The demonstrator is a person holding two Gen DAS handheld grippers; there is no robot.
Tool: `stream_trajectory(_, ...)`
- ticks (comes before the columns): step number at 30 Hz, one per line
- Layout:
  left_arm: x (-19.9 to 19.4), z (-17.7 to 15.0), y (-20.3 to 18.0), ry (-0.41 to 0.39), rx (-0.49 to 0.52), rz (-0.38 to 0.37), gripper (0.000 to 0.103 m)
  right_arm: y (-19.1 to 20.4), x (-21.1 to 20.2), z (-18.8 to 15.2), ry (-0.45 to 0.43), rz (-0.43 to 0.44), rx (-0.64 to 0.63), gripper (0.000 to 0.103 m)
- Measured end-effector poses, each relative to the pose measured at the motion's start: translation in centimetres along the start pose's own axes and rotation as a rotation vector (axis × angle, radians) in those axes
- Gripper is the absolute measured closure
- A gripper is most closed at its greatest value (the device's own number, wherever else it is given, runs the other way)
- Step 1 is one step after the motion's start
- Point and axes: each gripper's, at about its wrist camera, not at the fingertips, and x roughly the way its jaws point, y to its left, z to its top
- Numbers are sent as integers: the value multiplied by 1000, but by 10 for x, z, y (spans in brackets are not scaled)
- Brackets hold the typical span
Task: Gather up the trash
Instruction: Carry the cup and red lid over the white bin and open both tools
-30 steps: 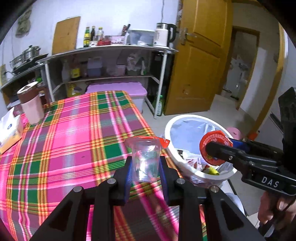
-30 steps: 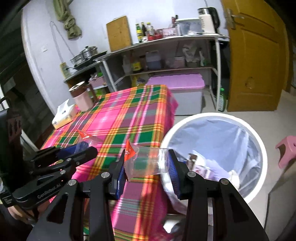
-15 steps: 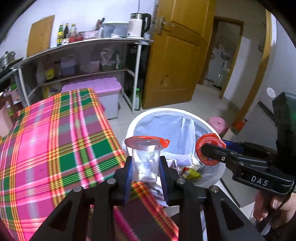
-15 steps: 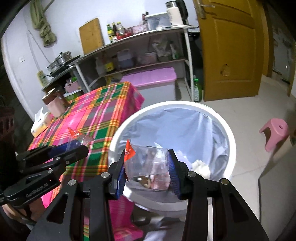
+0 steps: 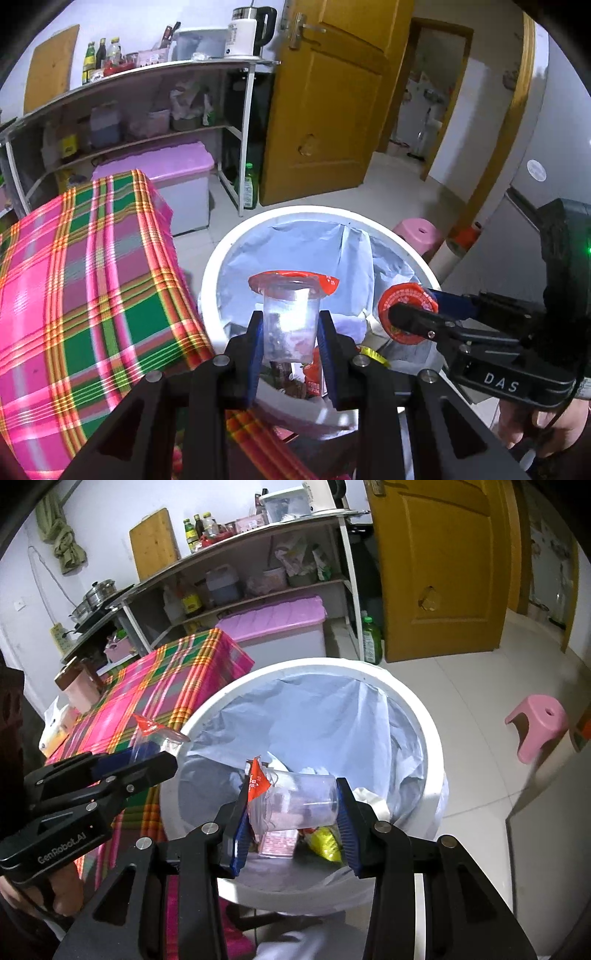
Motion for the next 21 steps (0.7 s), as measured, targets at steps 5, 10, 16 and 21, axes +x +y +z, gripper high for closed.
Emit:
stream_trajectory(5,11,4,1,15,-9,-9,70,-7,6,1,6,-23,14,57)
stream_trajectory(10,13,5,2,17,-13,-18,64,-9,4,1,-4,-22,16,54)
stream_trajectory(16,3,3,1,1,-15,-15,64,-5,0,0,-20,-29,-1,53)
stream_trajectory(21,-13,-3,-1,-19,-13,-5,63,5,-12,-3,-40,-26,-16,53)
